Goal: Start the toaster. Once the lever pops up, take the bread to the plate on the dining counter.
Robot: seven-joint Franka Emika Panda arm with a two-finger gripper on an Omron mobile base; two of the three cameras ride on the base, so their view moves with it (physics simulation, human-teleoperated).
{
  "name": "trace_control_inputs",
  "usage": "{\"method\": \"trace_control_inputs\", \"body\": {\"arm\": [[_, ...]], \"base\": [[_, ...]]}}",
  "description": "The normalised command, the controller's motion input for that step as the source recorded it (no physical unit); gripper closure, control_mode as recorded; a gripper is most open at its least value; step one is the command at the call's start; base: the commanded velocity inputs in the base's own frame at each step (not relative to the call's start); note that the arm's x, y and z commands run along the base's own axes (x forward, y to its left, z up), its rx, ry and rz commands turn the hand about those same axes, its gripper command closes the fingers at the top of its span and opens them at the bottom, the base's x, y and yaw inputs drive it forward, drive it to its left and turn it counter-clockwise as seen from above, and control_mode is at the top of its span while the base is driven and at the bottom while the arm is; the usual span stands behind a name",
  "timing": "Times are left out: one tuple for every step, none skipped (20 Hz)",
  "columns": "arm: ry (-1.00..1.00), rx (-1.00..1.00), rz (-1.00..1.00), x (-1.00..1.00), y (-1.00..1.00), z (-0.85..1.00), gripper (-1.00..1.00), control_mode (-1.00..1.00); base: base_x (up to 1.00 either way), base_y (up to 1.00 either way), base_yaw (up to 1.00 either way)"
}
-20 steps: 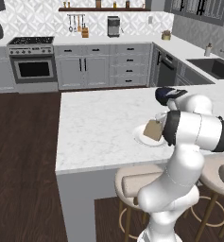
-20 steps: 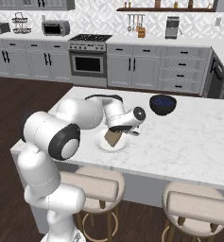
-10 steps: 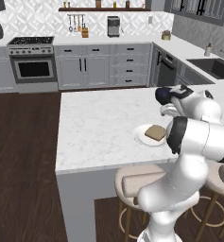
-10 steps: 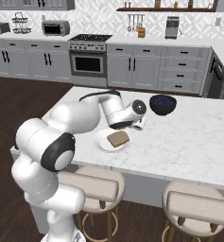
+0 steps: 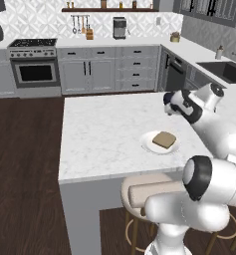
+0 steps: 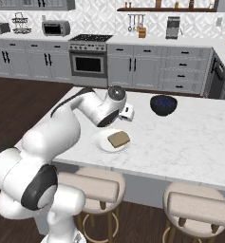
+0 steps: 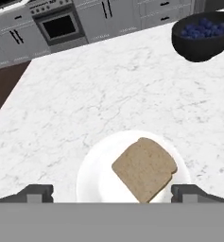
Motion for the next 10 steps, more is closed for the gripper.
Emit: {"method": "trace_control_inputs", "body": {"arm": [[0.00, -0.10, -0.02, -0.41, 0.48, 0.59, -1.00, -1.00], [0.02, -0.13, -0.02, -0.43, 0.49, 0.48, -1.00, -1.00], [0.04, -0.13, -0.02, -0.51, 0.44, 0.49, -1.00, -1.00], [0.05, -0.13, -0.03, -0.53, 0.39, 0.51, -1.00, -1.00], [0.05, -0.13, -0.03, -0.56, 0.34, 0.54, -1.00, -1.00], [0.05, -0.14, -0.03, -0.61, 0.24, 0.51, -1.00, -1.00], [0.02, -0.16, 0.00, -0.61, 0.10, 0.41, -1.00, -1.00], [0.00, -0.16, 0.00, -0.65, 0.00, 0.30, -1.00, -1.00], [0.02, -0.12, 0.00, -0.64, 0.00, 0.41, -1.00, -1.00], [0.01, -0.12, 0.00, -0.73, 0.00, 0.39, -1.00, -1.00]], "base": [[0.00, 0.00, 0.00], [0.00, 0.00, 0.00], [0.00, 0.00, 0.00], [0.00, 0.00, 0.00], [0.00, 0.00, 0.00], [0.00, 0.00, 0.00], [0.00, 0.00, 0.00], [0.00, 0.00, 0.00], [0.00, 0.00, 0.00], [0.00, 0.00, 0.00]]}}
